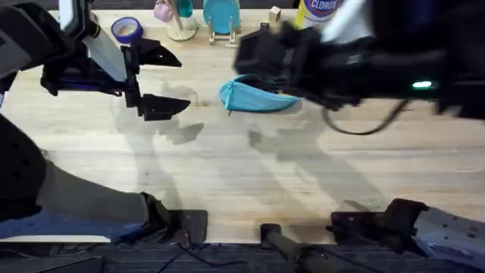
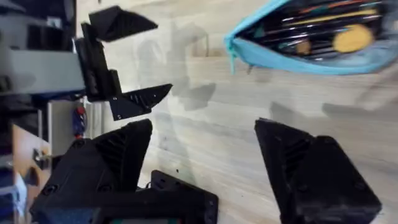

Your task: Unzip the bag, pick up the pens from the table one at a time and place them inside, then zip the bag closed.

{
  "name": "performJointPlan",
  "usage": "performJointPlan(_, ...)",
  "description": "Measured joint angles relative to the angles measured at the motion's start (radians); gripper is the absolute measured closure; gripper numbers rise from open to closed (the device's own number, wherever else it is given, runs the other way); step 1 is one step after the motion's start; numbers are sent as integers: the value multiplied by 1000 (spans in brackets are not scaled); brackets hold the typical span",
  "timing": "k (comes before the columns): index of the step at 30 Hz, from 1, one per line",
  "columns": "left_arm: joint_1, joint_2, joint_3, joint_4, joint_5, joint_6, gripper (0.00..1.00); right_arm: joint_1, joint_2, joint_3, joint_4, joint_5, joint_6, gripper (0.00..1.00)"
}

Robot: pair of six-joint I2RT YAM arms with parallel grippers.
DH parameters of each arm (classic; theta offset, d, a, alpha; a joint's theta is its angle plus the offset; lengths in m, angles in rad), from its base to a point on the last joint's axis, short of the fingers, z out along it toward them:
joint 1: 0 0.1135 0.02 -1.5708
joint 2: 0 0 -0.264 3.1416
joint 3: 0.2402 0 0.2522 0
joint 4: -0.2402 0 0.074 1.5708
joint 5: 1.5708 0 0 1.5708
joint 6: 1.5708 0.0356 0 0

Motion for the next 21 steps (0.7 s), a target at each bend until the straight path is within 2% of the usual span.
performJointPlan(4, 0, 0, 0, 0, 0, 0, 5, 54, 98, 0, 57, 18, 14, 4)
performJointPlan(10, 0, 0, 0, 0, 0, 0, 6, 65, 209, 0, 79, 31, 75, 3)
performJointPlan(16, 0, 0, 0, 0, 0, 0, 6, 65, 263, 0, 103, 33, 118, 3)
performJointPlan(21, 0, 0, 0, 0, 0, 0, 6, 65, 298, 0, 195, 35, 138, 3)
